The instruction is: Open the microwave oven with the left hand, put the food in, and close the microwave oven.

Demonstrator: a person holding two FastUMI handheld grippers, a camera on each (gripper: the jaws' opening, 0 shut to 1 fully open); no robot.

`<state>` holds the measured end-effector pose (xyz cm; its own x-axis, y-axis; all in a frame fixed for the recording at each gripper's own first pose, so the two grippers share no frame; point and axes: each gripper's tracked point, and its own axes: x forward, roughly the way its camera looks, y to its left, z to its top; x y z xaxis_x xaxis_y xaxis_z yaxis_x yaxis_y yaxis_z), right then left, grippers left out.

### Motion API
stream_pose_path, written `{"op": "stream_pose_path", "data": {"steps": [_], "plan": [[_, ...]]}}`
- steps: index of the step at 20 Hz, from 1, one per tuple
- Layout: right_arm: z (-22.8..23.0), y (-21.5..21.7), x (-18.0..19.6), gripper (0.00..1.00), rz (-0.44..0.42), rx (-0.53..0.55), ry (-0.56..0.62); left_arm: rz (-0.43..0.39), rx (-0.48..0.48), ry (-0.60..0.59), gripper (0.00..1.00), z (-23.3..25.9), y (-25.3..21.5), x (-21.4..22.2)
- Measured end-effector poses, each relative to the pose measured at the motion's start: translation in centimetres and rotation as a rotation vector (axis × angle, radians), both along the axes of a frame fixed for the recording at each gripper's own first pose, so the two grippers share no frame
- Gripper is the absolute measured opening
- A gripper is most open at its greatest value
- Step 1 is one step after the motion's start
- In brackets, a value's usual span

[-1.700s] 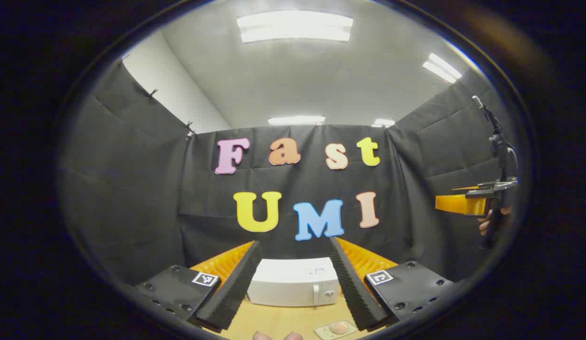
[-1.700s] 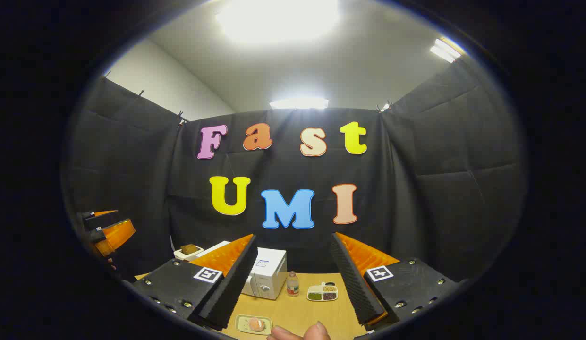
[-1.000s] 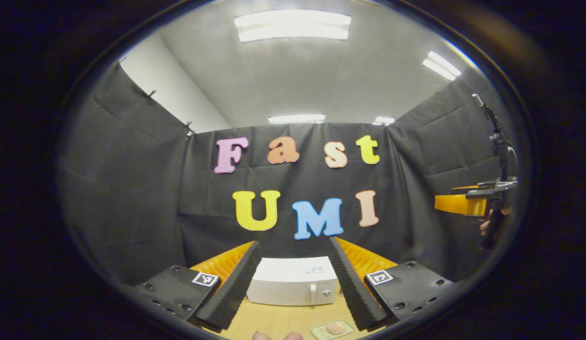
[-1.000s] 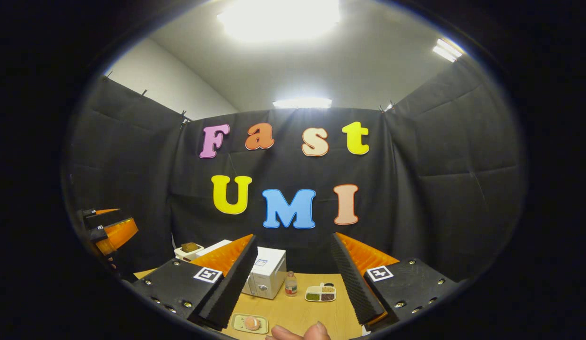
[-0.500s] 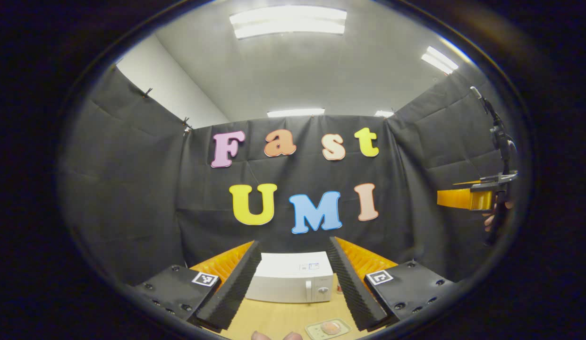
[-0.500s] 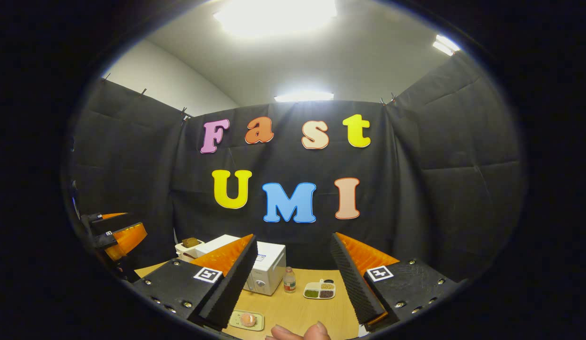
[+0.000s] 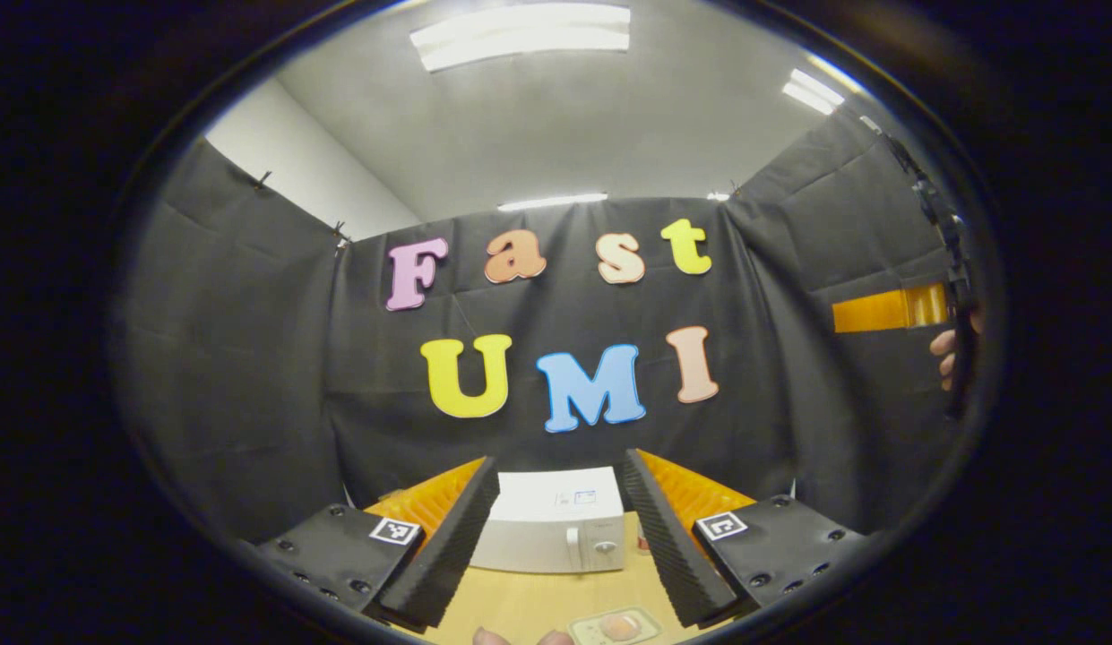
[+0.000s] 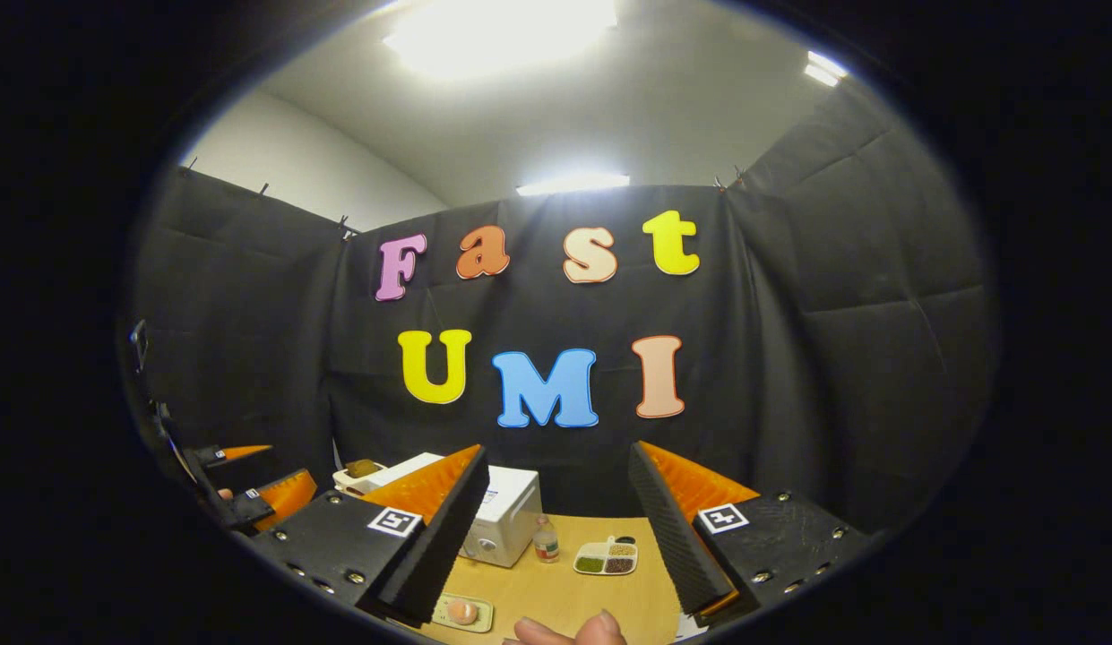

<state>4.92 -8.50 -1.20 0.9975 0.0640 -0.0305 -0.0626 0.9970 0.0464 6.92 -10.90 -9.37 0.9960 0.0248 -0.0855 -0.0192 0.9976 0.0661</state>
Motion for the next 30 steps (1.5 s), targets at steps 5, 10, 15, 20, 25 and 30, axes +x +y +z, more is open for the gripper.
{"op": "stream_pose_path", "data": {"steps": [5, 10, 15, 20, 25, 30], "plan": [[-0.6, -0.9, 3.0, 0.96, -0.138, 0.005, -0.005, -0.006, -0.001, 0.002, 1.00, -5.3, 1.9, 4.9], [-1.5, -1.5, 5.3, 0.96, -0.279, -0.066, 0.005, -0.084, -0.001, 0.067, 0.97, -13.9, 2.1, 9.9], [-2.2, -1.6, 6.9, 0.96, -0.370, -0.122, 0.030, -0.108, -0.023, 0.108, 0.97, -20.8, 2.0, 13.5], [-3.9, -1.8, 7.4, 0.96, -0.417, -0.175, 0.087, -0.129, -0.039, 0.199, 0.97, -29.3, 1.2, 15.7], [-5.1, -2.3, 7.4, 0.96, -0.464, -0.209, 0.130, -0.138, -0.023, 0.271, 0.97, -36.8, 0.7, 18.0], [-6.4, -2.7, 7.4, 0.95, -0.500, -0.232, 0.172, -0.131, -0.048, 0.333, 0.93, -42.7, 0.4, 20.6]]}}
